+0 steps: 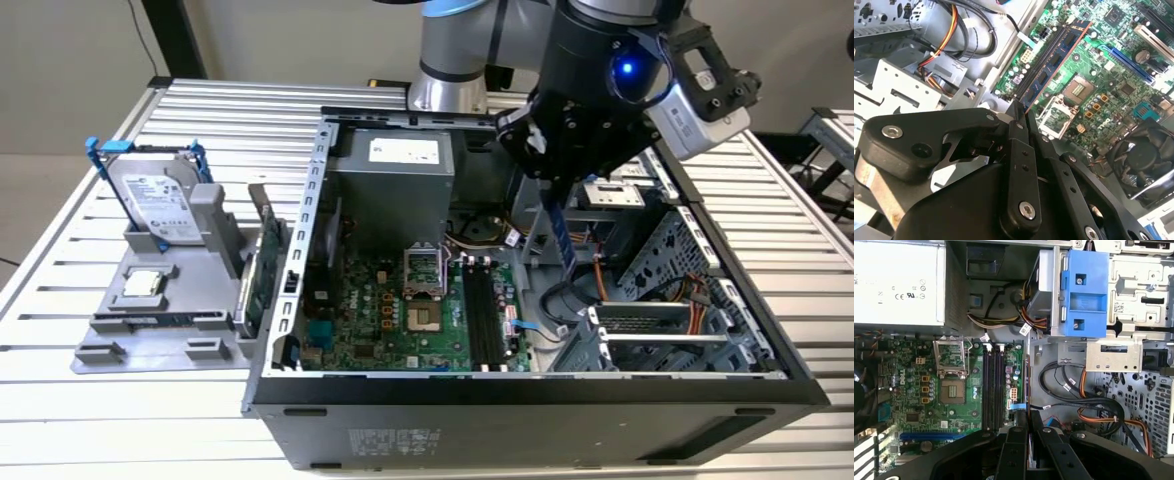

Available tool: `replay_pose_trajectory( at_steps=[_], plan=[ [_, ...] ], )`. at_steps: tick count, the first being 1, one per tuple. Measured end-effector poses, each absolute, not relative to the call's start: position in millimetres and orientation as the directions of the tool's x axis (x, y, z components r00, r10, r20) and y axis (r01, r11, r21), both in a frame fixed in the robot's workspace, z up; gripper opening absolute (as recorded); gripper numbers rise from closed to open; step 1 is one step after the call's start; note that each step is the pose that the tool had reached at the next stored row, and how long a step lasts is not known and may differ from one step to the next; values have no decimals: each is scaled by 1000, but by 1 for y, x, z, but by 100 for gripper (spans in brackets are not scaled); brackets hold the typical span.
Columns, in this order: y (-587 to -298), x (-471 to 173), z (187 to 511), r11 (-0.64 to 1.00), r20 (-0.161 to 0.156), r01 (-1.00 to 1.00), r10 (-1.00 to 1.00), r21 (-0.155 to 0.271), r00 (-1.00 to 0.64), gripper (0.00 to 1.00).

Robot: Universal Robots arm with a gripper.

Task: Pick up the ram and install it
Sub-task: 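Insert the ram into the slot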

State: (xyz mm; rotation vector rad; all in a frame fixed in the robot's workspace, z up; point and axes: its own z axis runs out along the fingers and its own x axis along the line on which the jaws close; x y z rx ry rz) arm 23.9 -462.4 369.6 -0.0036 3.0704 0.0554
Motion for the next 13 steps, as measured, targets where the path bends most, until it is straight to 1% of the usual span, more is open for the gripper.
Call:
replay_pose_trajectory(
  at_steps=[13],
  plan=[
    [-462,24,365,999,-71,-4,-1,36,-997,0]
  ],
)
